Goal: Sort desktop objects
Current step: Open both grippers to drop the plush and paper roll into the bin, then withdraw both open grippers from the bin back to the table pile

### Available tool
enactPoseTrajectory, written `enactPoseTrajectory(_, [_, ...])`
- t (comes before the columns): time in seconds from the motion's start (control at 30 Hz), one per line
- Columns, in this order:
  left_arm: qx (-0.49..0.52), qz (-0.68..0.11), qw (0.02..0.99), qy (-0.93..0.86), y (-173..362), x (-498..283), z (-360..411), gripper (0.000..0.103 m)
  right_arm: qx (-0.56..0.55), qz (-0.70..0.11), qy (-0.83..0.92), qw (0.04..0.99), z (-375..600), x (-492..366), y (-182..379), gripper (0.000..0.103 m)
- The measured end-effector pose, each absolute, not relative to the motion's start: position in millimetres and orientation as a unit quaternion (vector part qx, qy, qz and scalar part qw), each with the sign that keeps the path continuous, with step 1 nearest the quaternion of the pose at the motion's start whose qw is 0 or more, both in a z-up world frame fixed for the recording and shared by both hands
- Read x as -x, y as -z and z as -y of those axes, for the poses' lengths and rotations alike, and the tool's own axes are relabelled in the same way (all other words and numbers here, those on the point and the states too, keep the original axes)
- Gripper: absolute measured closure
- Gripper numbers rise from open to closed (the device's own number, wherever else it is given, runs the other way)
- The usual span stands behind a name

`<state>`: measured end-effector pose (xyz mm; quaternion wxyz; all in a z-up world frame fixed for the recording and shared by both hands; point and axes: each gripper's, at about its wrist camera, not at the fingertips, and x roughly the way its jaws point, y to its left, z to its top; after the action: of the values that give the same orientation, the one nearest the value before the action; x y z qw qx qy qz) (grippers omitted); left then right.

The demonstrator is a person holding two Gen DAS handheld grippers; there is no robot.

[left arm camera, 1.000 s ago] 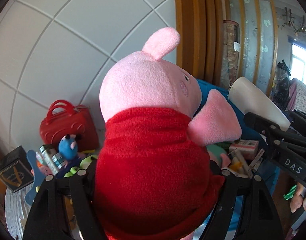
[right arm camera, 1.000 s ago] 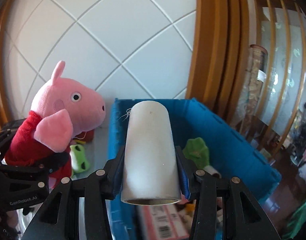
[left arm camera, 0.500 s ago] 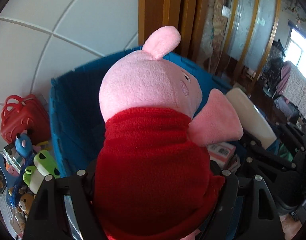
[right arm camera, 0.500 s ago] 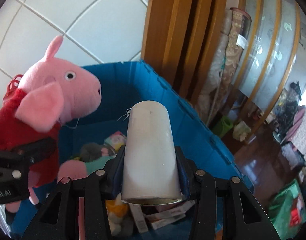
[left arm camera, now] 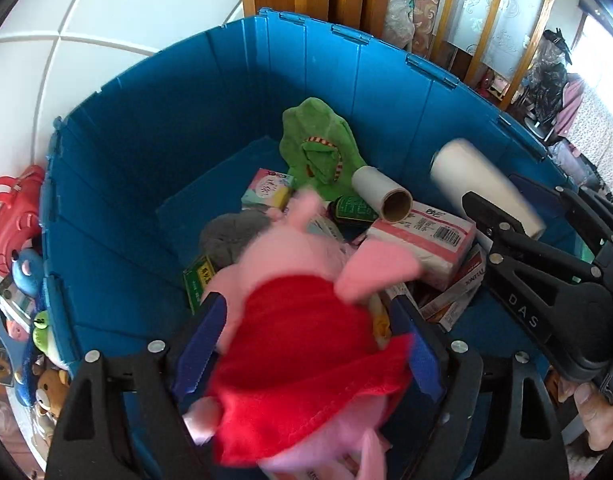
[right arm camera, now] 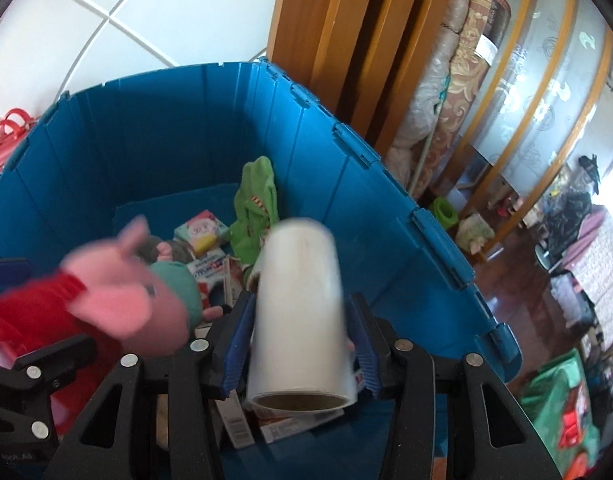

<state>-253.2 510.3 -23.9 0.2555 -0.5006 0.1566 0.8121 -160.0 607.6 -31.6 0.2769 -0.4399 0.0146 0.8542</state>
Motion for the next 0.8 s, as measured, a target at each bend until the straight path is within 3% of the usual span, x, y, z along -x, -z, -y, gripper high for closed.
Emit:
enactPoseTrajectory(0.07, [0.497, -0.156, 0.257, -0.814, 21.3, 252.4, -507.9, 0.019, 0.443, -0.011, -0.852, 0.28, -609.5, 161.4, 31.9, 0.05])
enactPoseTrajectory(0.2, [0.481, -0.155, 0.264, -0.822, 15.8, 242.1, -497.1, 0.019, 0.436, -0.007, -0.857, 0.276, -603.9, 153.2, 28.6, 0.018])
enactPoseTrajectory(0.23, [0.475, -0.152, 0.265, -0.825, 14.1, 238.6, -493.0, 0.019, 0.433, -0.005, -0.858, 0.276, -600.4, 150.2, 27.3, 0.015])
enactPoseTrajectory(0.5, [0.423, -0.116, 0.272, -0.856, -15.3, 206.0, -447.7, 0.019, 0.409, 0.002, -0.873, 0.266, -568.5, 122.1, 10.5, 0.001])
enactPoseTrajectory(0.8, [0.376, -0.082, 0.267, -0.884, -35.2, 174.9, -389.2, 0.015, 0.377, 0.01, -0.895, 0.24, -509.3, 100.7, -13.0, 0.001])
